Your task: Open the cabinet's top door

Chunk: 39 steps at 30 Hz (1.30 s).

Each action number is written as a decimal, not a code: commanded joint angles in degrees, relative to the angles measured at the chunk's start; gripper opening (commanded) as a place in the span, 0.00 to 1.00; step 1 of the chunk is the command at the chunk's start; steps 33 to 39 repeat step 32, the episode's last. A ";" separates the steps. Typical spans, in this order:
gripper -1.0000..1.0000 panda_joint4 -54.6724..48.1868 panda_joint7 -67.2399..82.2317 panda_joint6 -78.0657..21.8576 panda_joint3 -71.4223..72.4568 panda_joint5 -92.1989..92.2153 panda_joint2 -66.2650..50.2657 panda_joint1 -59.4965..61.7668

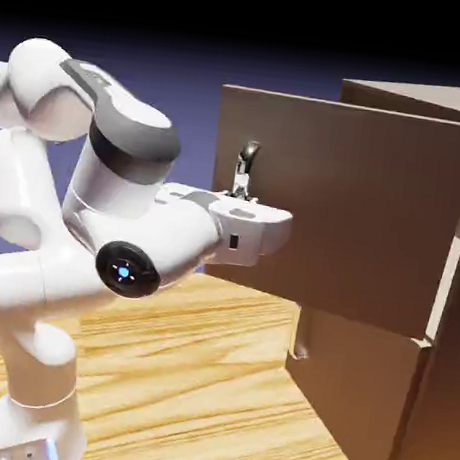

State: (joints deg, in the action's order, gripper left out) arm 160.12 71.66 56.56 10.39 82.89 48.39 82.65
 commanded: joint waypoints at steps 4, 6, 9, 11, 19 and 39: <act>0.00 -5.60 4.76 -3.48 -1.71 -6.90 -8.31 0.61; 0.00 -8.71 6.95 -5.11 -2.40 -10.20 -12.46 0.67; 0.00 -13.77 9.98 -7.53 -3.26 -14.94 -18.69 0.53; 0.00 -17.42 11.84 -9.17 -3.67 -17.95 -22.85 0.35; 0.00 -33.68 17.65 -16.04 -4.61 -28.41 -38.91 -1.32; 1.00 -57.51 21.43 -25.96 -2.72 -38.09 -58.14 -3.02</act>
